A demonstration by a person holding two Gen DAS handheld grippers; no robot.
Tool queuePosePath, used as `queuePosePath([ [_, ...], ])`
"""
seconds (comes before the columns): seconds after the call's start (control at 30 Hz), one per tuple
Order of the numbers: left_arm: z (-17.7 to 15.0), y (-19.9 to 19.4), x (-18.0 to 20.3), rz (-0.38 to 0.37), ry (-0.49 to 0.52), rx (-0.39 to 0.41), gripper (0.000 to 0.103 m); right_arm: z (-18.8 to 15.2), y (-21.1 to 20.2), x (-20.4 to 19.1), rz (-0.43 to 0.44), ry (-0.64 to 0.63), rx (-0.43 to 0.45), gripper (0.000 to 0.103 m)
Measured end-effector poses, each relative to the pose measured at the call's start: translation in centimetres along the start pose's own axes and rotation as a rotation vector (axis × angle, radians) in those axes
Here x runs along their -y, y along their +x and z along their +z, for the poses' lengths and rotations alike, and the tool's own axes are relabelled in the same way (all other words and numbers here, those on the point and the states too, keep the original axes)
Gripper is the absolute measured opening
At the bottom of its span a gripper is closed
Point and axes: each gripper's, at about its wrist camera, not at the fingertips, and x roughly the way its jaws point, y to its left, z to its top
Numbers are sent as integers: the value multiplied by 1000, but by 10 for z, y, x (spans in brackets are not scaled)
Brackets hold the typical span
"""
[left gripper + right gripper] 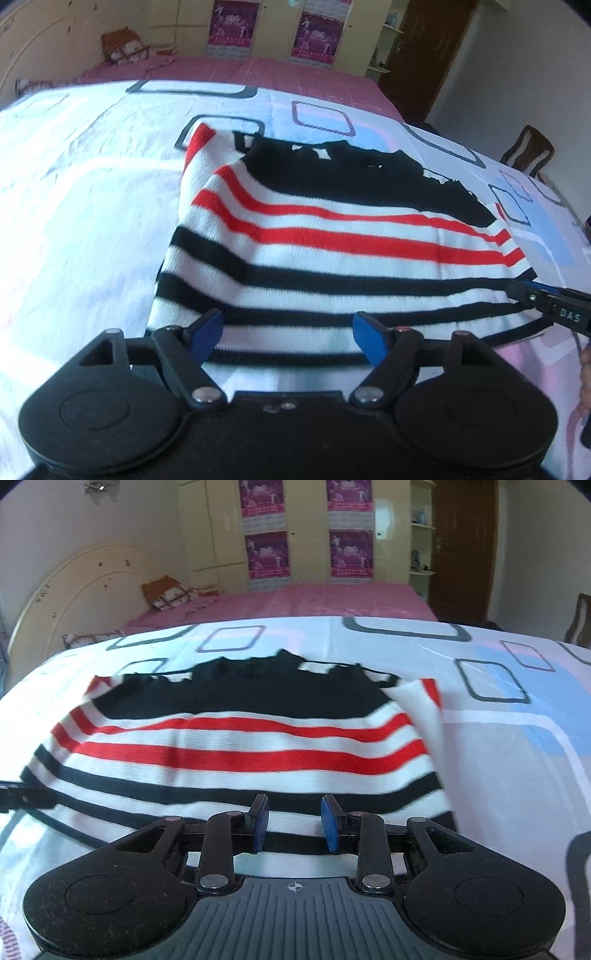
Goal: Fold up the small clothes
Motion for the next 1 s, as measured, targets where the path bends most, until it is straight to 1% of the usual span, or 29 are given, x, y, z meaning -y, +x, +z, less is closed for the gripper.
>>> queuePosePath([
  [0.13, -8, -8, -13, -45, -113, -23, 77, 5, 3, -14, 33, -1, 6, 31],
  [0.23, -19, -10, -25, -78, -225, -57, 79, 8, 7, -21, 56, 9, 11, 31],
  [0.27, -22, -9, -29, -91, -267, -68, 79, 8, 9, -22, 61, 12, 11, 36],
  [0.3, -27, -7, -34, -106, -311, -75, 79, 8, 10, -23, 63, 18, 13, 63],
  [0.33, -29, -5, -37, -119, -342, -70, 79, 8, 10, -25, 59, 25, 26, 75],
  [0.37, -31, -3, -39, -133, -367, -57, 79, 8, 10, -26, 58, 23, 41, 81],
  [0.47, -29, 5, -46, -180, -430, -1, 81, 11, 12, -33, 52, -3, 70, 80],
  [0.53, -25, 13, -51, -204, -474, 33, 81, 14, 17, -34, 56, 7, 75, 80],
  [0.57, -22, 18, -54, -212, -493, 53, 81, 16, 20, -34, 58, 9, 76, 72],
  [0.6, -19, 23, -57, -220, -515, 72, 81, 19, 24, -35, 62, 7, 73, 56],
  [0.63, -16, 26, -59, -227, -534, 86, 81, 22, 28, -35, 62, 9, 68, 48],
  [0.67, -12, 31, -60, -236, -549, 104, 81, 25, 33, -36, 64, 12, 63, 44],
  [0.8, -1, 45, -62, -251, -584, 163, 79, 38, 52, -46, 66, -6, 73, 44],
  [0.83, 1, 49, -62, -251, -596, 174, 74, 41, 58, -51, 64, -18, 75, 44],
  [0.87, 2, 50, -64, -251, -607, 183, 71, 42, 62, -54, 58, -33, 75, 40],
  [0.9, 3, 52, -66, -252, -621, 188, 64, 41, 69, -58, 48, -52, 64, 37],
  [0.93, 3, 55, -68, -255, -632, 192, 55, 39, 77, -61, 41, -69, 33, 37],
  [0.97, 3, 56, -70, -256, -645, 195, 49, 34, 86, -63, 30, -94, -3, 37],
  [1.0, 2, 58, -73, -260, -663, 195, 42, 28, 88, -65, 17, -123, 24, 37],
])
